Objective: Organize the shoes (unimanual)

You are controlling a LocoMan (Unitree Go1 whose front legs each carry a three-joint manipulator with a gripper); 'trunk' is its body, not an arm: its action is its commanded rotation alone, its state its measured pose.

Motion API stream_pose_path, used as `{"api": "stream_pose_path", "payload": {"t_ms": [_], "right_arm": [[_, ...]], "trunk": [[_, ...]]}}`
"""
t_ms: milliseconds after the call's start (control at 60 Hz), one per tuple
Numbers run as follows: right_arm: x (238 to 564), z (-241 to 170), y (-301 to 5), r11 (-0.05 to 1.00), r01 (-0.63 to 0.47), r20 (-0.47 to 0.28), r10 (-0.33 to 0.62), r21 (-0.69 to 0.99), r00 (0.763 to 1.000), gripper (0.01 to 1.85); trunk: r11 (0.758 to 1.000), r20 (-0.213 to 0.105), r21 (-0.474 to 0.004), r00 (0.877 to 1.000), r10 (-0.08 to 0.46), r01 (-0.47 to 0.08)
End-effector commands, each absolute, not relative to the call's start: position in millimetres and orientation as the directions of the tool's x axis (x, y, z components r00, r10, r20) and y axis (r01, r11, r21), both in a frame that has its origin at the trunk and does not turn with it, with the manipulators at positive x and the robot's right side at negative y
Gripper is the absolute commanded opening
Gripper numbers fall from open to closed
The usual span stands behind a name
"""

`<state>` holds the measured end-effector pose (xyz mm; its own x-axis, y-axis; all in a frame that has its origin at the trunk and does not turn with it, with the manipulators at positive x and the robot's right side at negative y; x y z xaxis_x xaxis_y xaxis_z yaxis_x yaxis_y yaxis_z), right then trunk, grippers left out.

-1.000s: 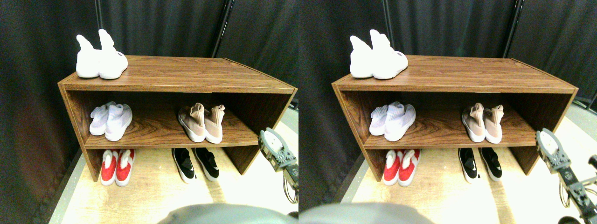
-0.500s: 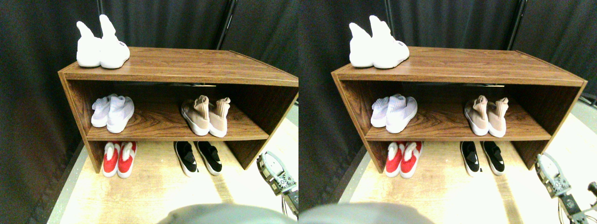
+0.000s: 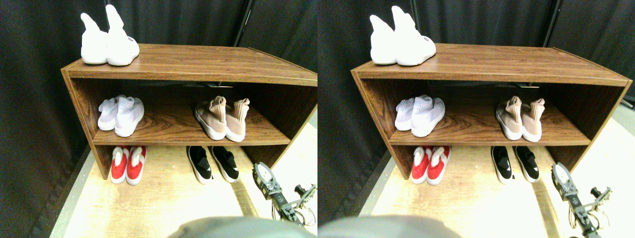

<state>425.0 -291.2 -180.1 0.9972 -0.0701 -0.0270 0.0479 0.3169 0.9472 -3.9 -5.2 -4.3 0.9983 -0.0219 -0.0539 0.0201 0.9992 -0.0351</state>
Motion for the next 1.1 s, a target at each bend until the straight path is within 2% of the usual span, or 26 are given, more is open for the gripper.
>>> {"api": "stream_pose_path", "payload": {"t_ms": [17,283,333,450,600,950,1100], "right_arm": [[434,-187,-295,0.304,0.055,-0.027,-0.095,0.951,0.995,0.06],[462,-207,-309,0.287,0.115,-0.072,-0.157,0.951,0.985,0.06],[467,-210,-311,0.296,0.141,-0.085,-0.195,0.945,0.977,0.06],[479,-215,-314,0.267,0.17,-0.111,-0.22,0.949,0.969,0.06],[491,-217,-318,0.282,0.2,-0.122,-0.272,0.938,0.955,0.06],[513,-229,-321,0.248,0.233,-0.159,-0.283,0.94,0.946,0.06],[519,-240,-319,0.23,0.281,-0.201,-0.32,0.932,0.926,0.06]], "trunk": [[0.998,-0.07,-0.058,0.997,-0.012,0.008],[0.998,-0.066,-0.059,0.998,-0.008,0.004],[0.998,-0.065,-0.059,0.998,-0.007,0.003],[0.998,-0.065,-0.059,0.998,-0.007,0.004],[0.998,-0.064,-0.058,0.998,-0.007,0.004],[0.998,-0.065,-0.062,0.998,0.0,-0.004],[0.998,-0.07,-0.063,0.998,0.002,-0.006]]}}
